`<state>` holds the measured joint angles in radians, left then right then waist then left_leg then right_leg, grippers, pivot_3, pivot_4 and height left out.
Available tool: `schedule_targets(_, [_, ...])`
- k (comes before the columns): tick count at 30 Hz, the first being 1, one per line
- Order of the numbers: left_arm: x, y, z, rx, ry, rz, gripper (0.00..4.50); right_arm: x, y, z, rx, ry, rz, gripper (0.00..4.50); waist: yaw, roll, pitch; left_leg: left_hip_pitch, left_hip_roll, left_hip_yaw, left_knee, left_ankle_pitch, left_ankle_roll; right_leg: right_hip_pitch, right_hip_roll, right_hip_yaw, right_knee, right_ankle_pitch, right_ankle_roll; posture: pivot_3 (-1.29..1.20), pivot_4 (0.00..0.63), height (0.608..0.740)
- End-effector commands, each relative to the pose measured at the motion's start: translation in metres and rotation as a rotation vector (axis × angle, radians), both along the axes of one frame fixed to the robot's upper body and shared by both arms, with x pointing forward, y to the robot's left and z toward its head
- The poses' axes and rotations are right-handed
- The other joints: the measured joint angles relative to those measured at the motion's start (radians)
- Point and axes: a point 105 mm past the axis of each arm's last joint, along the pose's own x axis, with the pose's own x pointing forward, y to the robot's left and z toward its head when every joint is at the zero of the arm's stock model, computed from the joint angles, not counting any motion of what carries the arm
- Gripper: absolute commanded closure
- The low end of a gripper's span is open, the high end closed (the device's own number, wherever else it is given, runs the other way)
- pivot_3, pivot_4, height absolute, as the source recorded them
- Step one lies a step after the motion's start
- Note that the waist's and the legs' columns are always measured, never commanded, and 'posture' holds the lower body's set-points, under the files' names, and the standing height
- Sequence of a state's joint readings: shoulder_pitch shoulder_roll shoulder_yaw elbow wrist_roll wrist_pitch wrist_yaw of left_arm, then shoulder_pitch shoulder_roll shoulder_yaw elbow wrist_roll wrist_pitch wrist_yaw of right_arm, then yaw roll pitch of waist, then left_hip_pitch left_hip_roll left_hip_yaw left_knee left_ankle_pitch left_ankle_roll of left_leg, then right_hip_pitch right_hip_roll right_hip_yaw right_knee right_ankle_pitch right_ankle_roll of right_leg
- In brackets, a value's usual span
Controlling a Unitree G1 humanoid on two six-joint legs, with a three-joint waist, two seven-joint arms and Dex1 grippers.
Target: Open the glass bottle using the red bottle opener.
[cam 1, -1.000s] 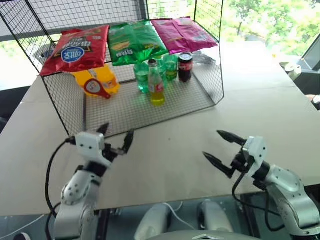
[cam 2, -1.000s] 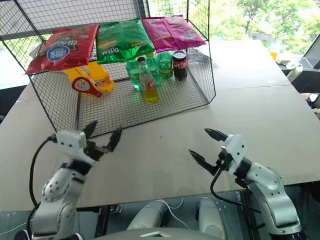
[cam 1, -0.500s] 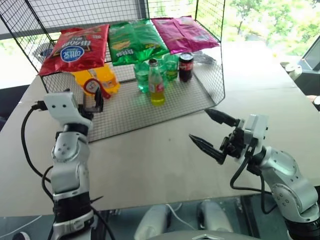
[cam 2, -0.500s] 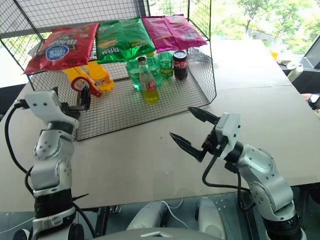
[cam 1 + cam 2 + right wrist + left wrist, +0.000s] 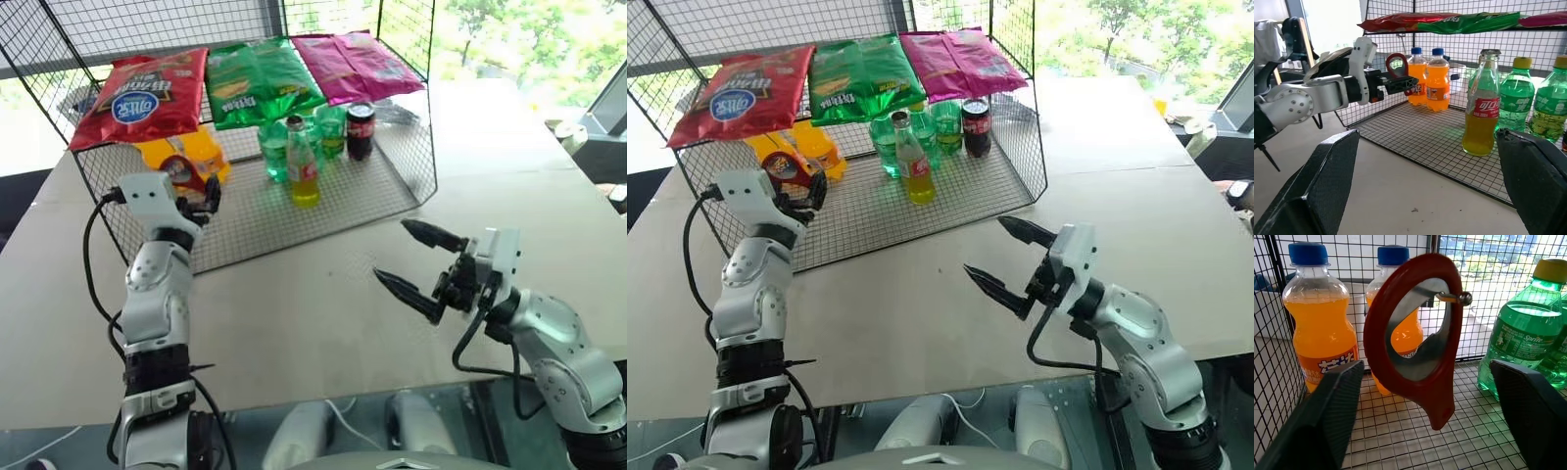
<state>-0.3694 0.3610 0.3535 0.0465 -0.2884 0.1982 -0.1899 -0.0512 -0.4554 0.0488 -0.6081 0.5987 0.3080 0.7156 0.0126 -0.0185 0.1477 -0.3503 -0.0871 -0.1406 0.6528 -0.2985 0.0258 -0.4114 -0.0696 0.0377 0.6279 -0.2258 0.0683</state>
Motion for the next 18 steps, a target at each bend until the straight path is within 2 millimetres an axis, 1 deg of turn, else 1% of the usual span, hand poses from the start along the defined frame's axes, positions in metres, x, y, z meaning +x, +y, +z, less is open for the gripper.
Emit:
schedule_targets(1, [-0.003,0.002,0.018,0.035,-0.069,-0.008,2.33,-0.004,-0.006,0.017,0.025,-0.052,0.04,0.0,0.0,0.0,0.0,0.0,0.0,0.0,0.0,0.0,0.0,0.0,0.0,0.0,0.0,0.0,0.0,0.0,0.15,0.74])
schedule_targets(2, [-0.004,0.001,0.018,0.037,-0.066,-0.012,2.63,-0.004,-0.006,0.019,0.024,-0.054,0.051,0.0,0.0,0.0,0.0,0.0,0.0,0.0,0.0,0.0,0.0,0.0,0.0,0.0,0.0,0.0,0.0,0.0,0.15,0.74])
schedule_targets(3, [-0.005,0.0,0.017,0.042,-0.065,-0.016,3.23,-0.004,-0.006,0.02,0.018,-0.054,0.059,0.0,0.0,0.0,0.0,0.0,0.0,0.0,0.0,0.0,0.0,0.0,0.0,0.0,0.0,0.0,0.0,0.0,0.15,0.74])
schedule_targets(4, [-0.005,0.0,0.017,0.043,-0.063,-0.02,3.58,-0.005,-0.005,0.02,0.013,-0.057,0.065,0.0,0.0,0.0,0.0,0.0,0.0,0.0,0.0,0.0,0.0,0.0,0.0,0.0,0.0,0.0,0.0,0.0,0.15,0.74])
schedule_targets(6, [-0.006,-0.003,0.016,0.043,-0.063,-0.031,4.46,-0.005,-0.003,0.02,0.005,-0.059,0.072,0.0,0.0,0.0,0.0,0.0,0.0,0.0,0.0,0.0,0.0,0.0,0.0,0.0,0.0,0.0,0.0,0.0,0.15,0.74])
schedule_targets(11, [-0.008,-0.012,0.021,0.036,-0.087,-0.072,4.46,-0.004,0.0,0.024,0.012,-0.066,0.08,0.0,0.001,0.0,0.0,0.0,0.0,0.0,0.0,0.0,0.0,0.0,-0.001,0.0,0.0,0.0,0.0,0.0,0.15,0.74])
schedule_targets(13, [-0.012,-0.019,0.031,0.017,-0.144,-0.112,4.46,-0.004,0.0,0.025,0.013,-0.069,0.08,0.0,0.002,0.0,0.0,0.0,0.0,0.0,0.0,0.0,0.0,0.0,-0.001,0.0,0.0,0.0,0.0,0.0,0.15,0.74])
schedule_targets(15, [-0.017,-0.028,0.041,-0.035,-0.201,-0.167,4.46,-0.003,-0.001,0.023,0.009,-0.071,0.077,0.0,0.003,0.0,0.0,0.0,0.0,0.0,0.0,0.0,0.0,0.0,-0.001,0.0,0.0,0.0,0.0,0.0,0.15,0.74])
schedule_targets(17, [-0.02,-0.033,0.046,-0.091,-0.231,-0.207,4.46,-0.003,-0.001,0.021,0.006,-0.069,0.076,0.0,0.002,0.0,0.0,-0.001,0.0,0.0,0.0,0.0,0.0,0.0,-0.001,0.0,0.0,0.0,0.0,0.0,0.15,0.74])
schedule_targets(18, [-0.022,-0.04,0.05,-0.142,-0.247,-0.25,4.46,-0.003,-0.001,0.02,0.005,-0.068,0.074,0.0,0.001,0.0,0.0,-0.001,0.0,0.0,0.001,0.0,0.0,0.0,-0.001,0.0,0.0,0.0,0.0,0.0,0.15,0.74])
